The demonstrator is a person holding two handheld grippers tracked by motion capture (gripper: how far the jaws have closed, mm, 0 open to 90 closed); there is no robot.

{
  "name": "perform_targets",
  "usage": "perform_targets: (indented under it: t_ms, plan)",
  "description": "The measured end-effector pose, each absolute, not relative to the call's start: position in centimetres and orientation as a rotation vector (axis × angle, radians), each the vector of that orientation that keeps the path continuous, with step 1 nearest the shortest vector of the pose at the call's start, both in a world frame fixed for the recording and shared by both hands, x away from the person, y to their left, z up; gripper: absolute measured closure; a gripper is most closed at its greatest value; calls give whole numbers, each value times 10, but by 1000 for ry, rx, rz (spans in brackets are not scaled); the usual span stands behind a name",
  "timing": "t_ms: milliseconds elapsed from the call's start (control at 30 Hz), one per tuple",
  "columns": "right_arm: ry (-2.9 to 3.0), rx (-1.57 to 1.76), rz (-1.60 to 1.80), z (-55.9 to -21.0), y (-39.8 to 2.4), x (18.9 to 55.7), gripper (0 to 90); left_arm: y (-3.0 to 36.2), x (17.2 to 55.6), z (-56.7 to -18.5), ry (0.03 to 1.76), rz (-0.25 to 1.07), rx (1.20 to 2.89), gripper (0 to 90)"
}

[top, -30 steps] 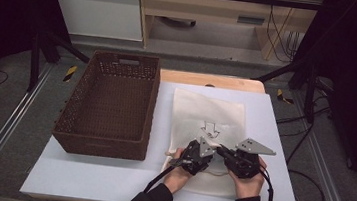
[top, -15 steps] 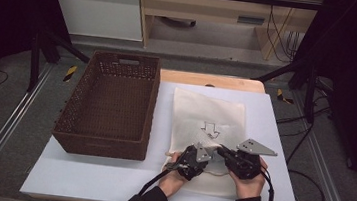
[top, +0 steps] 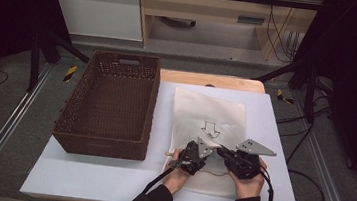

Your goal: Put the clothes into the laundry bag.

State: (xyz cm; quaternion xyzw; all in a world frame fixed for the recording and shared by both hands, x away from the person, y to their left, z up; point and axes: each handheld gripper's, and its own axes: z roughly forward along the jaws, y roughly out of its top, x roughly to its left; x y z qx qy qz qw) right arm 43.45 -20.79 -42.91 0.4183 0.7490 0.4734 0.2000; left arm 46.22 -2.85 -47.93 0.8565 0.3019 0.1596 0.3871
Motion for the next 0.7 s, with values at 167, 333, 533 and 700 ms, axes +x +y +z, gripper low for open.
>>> perform_targets:
  t_ms: [167,333,533,700]
  plan:
    - [2093,1160,1343,-427,-210,434,843,-8,439,-455,653,392,2205,633]
    - [2120,1150,1349,-425,-212,428,756,38,419,-427,667,448,2198,568]
    - [2176,1126,1298,-431,-208,418,643,78,409,-423,771,508,2202,511]
    - [2230,1145,1238,-445,-203,413,567,100,410,-439,844,463,2198,483]
